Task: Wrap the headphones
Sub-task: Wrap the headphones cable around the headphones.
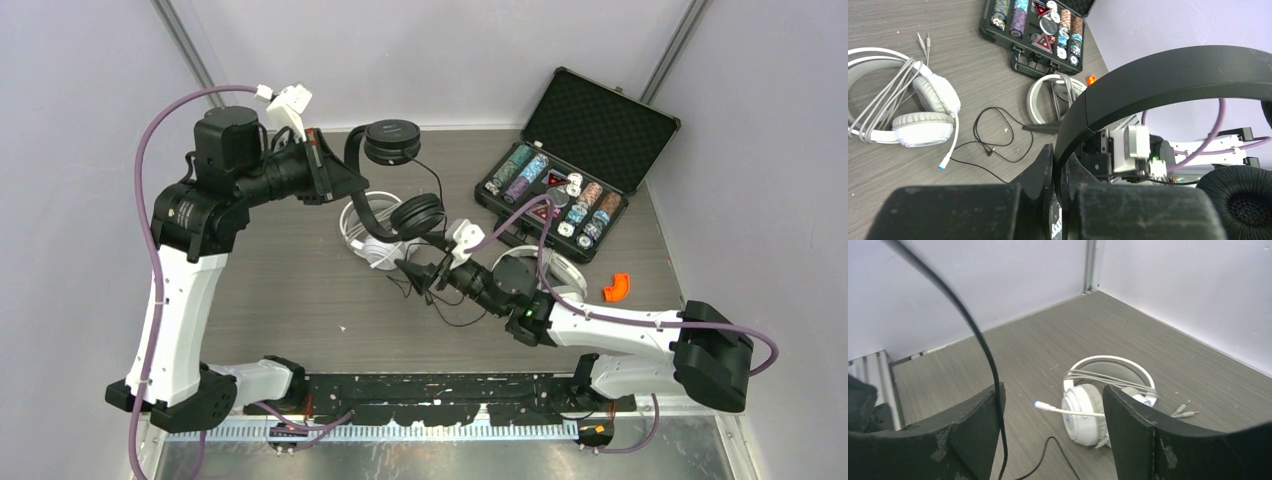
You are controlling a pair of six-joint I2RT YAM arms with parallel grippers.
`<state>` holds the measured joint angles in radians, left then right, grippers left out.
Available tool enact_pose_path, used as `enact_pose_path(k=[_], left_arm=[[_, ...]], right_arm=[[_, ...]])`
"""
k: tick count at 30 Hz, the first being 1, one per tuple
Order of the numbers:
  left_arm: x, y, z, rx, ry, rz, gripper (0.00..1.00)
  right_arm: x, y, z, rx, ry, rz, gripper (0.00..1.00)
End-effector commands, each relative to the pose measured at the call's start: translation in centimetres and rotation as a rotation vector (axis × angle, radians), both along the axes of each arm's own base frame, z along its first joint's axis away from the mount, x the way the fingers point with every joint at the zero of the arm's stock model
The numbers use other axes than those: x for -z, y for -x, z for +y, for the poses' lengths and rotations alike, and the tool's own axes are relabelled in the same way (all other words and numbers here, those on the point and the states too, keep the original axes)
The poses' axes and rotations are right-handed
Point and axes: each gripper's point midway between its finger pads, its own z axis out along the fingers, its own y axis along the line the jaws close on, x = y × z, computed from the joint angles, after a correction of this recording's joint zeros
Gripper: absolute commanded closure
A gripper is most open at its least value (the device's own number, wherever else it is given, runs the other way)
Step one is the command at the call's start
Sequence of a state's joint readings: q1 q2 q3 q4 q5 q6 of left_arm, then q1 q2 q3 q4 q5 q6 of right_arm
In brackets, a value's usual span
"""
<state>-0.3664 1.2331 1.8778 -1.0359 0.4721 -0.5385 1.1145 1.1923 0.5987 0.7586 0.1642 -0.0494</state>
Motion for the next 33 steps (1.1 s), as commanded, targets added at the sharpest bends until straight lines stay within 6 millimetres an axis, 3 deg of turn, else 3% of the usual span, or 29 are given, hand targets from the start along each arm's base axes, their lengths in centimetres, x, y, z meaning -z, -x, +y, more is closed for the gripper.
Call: enact_pose_path(k=[1,5,9,11,16,18,22,26,33], left_arm=[[-3.7,1.7,-0.2,0.045,0.079,-0.117,1.0],[-3.9,1.8,-0.4,0.064,0.087,-0.126,1.0],[-4.3,1.9,-0.8,0.087,0.1,-0.136,1.0],[-4.5,2.0,-0.8,0.092,0.105,-0.144,1.0],[-4.7,2.1,-0.8,0.094,0.105,-0.156,1.0],[-4.8,2.0,-0.8,0.095,0.104,-0.159,1.0],[-4.5,1.8,-1.0,0.117,0.086,-0.172,1.0],[-3.2,2.5,-1.8,0.196,0.052,-0.18,1.0],[0.6,3.9,-3.9,0.392,-0.01,-0.106,1.0]], right_arm=[[-4.0,-0.9,0.2,-0.046,-0.129,-0.022,0.28],[-3.9,-0.5,0.6,-0.091,-0.134,0.002,0.56],[-4.0,0.2,1.8,-0.167,-0.129,0.013,0.74],[-4.0,0.1,2.4,-0.186,-0.129,0.025,0.75],[-3.5,0.2,3.7,-0.235,-0.127,0.053,0.63],[-3.2,0.3,3.9,-0.247,-0.127,0.063,0.7],[-4.1,-0.1,3.0,-0.234,-0.163,0.054,0.99],[-5.8,-2.0,1.2,-0.197,-0.186,0.055,1.0],[-6.9,-4.3,1.5,-0.199,-0.157,0.058,1.0]])
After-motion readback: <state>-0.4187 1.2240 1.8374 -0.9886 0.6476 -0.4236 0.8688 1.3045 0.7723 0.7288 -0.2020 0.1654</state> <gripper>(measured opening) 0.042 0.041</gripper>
